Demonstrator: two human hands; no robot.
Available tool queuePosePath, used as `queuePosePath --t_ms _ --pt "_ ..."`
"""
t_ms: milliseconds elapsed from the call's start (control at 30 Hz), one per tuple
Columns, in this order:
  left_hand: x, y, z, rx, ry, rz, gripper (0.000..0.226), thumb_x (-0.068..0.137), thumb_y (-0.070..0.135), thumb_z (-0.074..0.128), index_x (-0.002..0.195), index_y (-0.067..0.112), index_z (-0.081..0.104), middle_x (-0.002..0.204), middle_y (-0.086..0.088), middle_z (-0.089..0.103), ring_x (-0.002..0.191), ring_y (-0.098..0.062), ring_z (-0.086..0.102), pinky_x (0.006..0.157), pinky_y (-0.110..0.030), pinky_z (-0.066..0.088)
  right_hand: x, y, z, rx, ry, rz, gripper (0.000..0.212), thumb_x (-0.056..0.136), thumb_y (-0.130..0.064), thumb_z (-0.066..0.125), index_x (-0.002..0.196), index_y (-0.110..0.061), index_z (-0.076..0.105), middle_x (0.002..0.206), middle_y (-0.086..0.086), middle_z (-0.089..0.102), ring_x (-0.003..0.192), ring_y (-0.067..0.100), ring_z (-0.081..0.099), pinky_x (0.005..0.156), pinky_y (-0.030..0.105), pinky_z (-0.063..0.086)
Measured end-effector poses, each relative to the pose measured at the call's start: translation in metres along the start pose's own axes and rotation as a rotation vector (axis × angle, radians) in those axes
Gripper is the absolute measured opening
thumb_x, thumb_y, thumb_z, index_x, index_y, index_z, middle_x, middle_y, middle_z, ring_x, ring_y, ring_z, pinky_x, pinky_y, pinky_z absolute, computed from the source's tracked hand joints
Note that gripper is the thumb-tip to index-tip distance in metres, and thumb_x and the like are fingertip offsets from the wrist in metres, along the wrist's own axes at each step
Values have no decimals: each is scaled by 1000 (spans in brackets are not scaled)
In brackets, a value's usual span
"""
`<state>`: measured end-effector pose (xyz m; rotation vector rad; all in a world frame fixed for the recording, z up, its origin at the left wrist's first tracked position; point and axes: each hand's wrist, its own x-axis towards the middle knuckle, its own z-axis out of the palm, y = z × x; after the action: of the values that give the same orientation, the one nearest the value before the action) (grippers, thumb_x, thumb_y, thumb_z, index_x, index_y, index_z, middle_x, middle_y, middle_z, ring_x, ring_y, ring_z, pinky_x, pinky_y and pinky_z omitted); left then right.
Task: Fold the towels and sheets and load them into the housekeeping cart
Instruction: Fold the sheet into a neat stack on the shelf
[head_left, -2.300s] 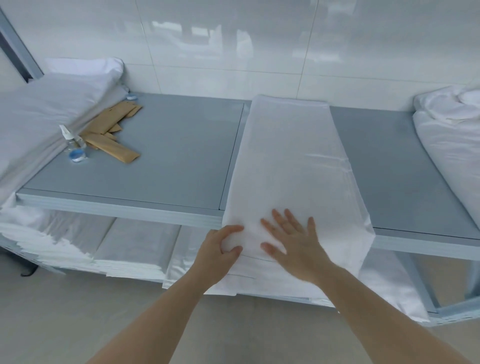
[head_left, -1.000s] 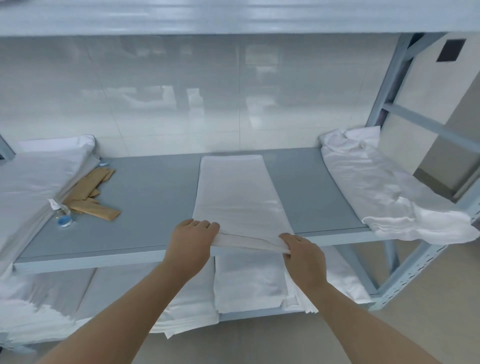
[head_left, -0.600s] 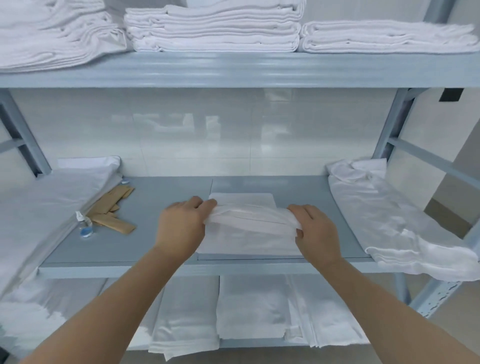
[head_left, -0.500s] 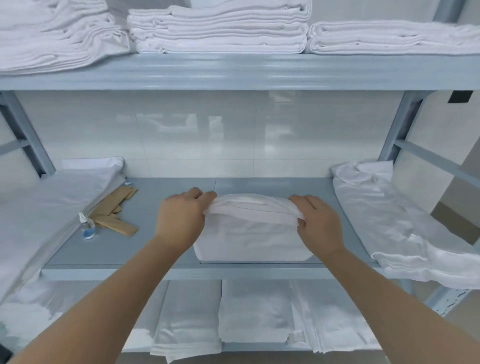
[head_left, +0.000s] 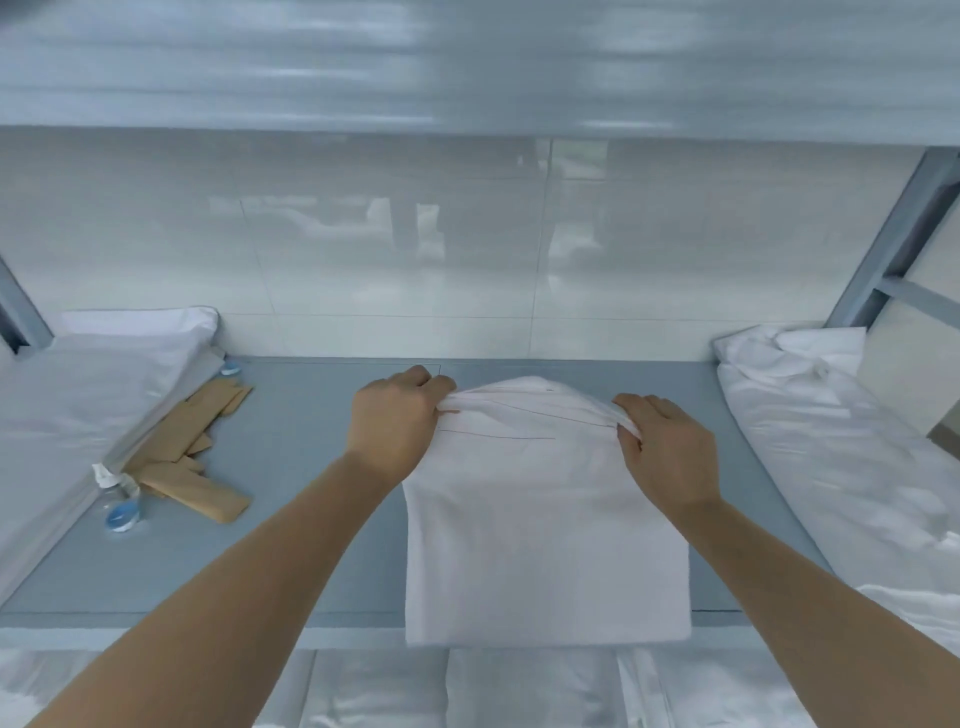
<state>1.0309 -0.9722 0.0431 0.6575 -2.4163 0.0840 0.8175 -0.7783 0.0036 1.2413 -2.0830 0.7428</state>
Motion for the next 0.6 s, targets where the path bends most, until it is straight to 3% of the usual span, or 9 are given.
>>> queuePosePath --t_ms 100,267,333,467,533,600 --pt "25 -21 46 25 -36 14 26 70 -5 68 89 12 75 73 -11 65 60 -31 62 52 -27 36 18 17 40 -16 -35 29 14 75 -4 69 87 -11 68 62 3 57 57 28 56 45 25 34" --pt "63 -61 146 105 -112 -49 22 91 15 56 109 22 66 93 -3 63 83 -27 61 58 -27 31 47 53 141 -42 -145 49 8 81 -10 65 88 -13 67 65 4 58 59 30 55 49 27 33" --pt "66 -70 190 64 -164 -148 22 95 22 53 116 19 59 102 -4 58 93 -26 57 62 -30 34 47 70 185 -45 -235 84 7 86 -18 63 89 -13 66 70 6 61 67 32 58 54 30 34" --pt "31 -71 267 -4 -457 -323 44 95 31 53 135 23 38 130 -7 40 111 -29 48 83 -37 41 17 96 249 71 -544 142 22 89 -33 64 102 -16 67 93 7 68 96 32 60 77 36 43" --pt "16 -71 286 -160 -435 -440 51 95 31 53 140 22 32 136 -9 34 113 -31 47 82 -37 41 5 105 261 147 -593 248 29 86 -38 67 108 -20 64 102 2 66 100 28 59 81 36 45" --pt "11 -74 293 -266 -336 -531 61 93 30 57 144 20 26 130 -11 41 110 -35 51 78 -36 39 2 113 264 201 -568 357 23 83 -40 69 96 -22 62 90 -1 64 91 25 60 71 33 42"
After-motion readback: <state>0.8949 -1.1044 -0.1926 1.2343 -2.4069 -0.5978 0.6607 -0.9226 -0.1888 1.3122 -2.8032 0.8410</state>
